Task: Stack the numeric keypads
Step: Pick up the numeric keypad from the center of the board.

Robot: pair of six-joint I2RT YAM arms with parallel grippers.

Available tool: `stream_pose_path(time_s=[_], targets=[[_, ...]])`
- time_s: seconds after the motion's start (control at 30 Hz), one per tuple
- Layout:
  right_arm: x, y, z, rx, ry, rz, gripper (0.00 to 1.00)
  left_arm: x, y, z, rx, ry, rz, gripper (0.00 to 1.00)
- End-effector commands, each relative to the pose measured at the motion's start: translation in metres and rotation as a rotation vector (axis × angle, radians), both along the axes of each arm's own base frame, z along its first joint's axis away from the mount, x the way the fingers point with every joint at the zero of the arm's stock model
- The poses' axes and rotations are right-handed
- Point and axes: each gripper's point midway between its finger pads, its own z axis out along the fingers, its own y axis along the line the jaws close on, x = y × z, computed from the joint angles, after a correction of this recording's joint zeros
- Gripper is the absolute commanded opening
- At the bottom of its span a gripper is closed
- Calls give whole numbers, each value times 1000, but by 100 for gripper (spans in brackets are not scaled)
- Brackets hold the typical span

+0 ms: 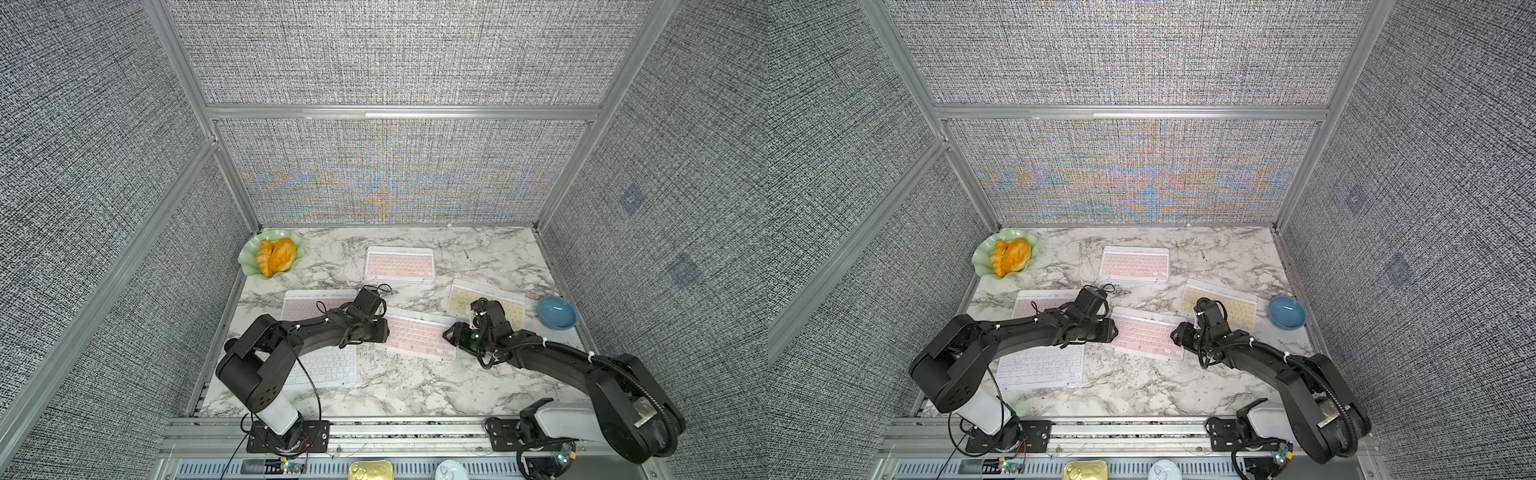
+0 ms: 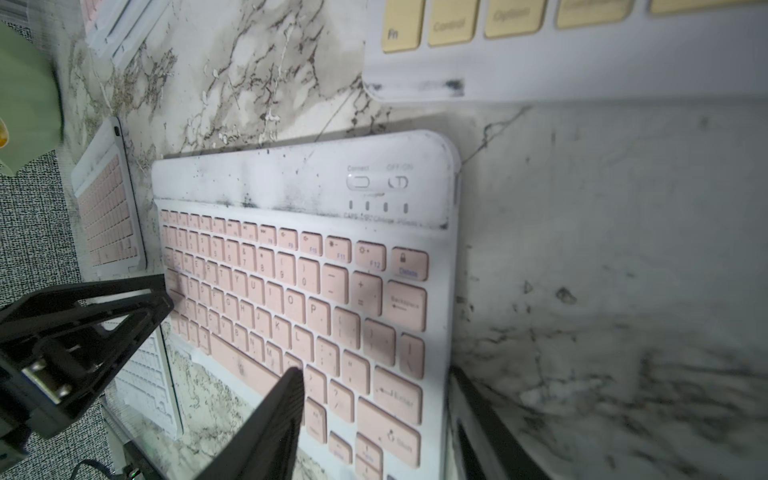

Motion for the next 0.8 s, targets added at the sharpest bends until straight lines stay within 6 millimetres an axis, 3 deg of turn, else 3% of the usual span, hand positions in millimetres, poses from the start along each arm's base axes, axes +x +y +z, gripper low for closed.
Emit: stream_pose_path(time_s=[0.0, 0.77], targets=[[0, 16, 15, 96, -11, 34, 57, -27, 4, -16, 22, 113, -36, 45], [-9, 9, 34, 110, -87, 48, 57, -34, 6, -24, 11, 120, -50, 45]])
